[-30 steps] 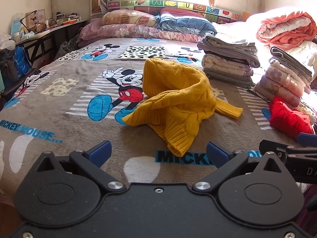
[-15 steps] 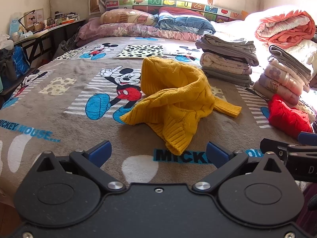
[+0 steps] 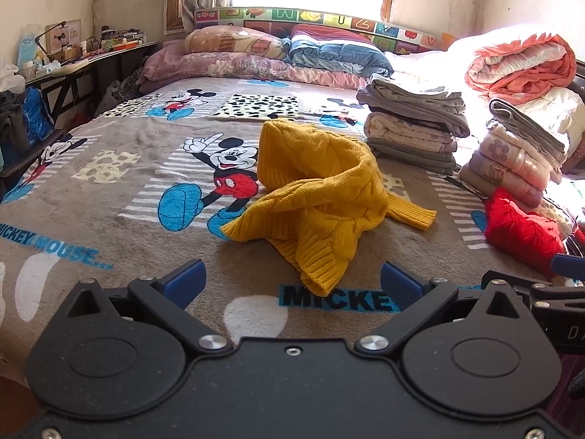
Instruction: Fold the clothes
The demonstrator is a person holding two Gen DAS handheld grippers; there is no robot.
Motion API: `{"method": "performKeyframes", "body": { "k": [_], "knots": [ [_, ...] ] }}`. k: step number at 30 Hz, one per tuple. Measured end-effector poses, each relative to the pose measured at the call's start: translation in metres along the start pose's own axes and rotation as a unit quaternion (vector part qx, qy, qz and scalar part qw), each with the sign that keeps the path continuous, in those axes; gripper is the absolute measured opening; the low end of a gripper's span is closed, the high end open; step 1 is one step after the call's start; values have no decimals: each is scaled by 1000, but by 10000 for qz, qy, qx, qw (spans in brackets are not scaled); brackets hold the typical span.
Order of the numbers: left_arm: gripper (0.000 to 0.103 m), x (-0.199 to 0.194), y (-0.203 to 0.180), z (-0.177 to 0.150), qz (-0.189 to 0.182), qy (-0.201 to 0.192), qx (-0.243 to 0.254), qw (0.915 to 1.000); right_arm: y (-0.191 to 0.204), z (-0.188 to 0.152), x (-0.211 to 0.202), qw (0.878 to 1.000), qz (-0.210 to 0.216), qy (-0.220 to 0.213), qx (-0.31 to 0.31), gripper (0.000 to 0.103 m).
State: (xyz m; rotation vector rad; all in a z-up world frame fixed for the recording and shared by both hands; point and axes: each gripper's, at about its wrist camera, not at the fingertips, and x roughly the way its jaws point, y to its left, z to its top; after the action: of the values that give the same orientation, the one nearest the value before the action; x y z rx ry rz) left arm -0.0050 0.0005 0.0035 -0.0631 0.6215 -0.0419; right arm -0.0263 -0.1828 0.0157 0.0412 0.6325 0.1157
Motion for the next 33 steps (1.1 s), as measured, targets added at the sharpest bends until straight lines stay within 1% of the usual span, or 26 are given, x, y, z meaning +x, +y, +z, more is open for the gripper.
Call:
{"method": "performKeyframes", "body": {
  "k": [4,7,13,17,19,24,29,33],
  "knots": [
    [103,-5,-1,6,-72,-70,18,9999,0,2,-6,10000,88,-16,-10,103],
    [103,-3,2,12,-149,2,-43,9999,-1,7,-8,9997,221,-29,20,103],
    [103,11,9,24,-78,96,-125,9998,-4,26,0,9989,449,-102,54,103],
    [103,27,12,33,-25,148,-122,9998,-11,40,15,9986,520,-130,-25,103],
    [103,36,13,37,-67,181,-95,9998,-15,45,22,9984,545,-125,-78,103],
    [103,61,15,47,-234,250,31,9994,-31,60,47,9970,766,-3,-108,103],
    [103,87,23,60,-440,187,230,9986,-44,71,74,9942,1071,89,-104,103],
    [103,110,31,75,-663,439,237,9966,-57,81,104,9886,1476,289,101,103]
  ]
}}
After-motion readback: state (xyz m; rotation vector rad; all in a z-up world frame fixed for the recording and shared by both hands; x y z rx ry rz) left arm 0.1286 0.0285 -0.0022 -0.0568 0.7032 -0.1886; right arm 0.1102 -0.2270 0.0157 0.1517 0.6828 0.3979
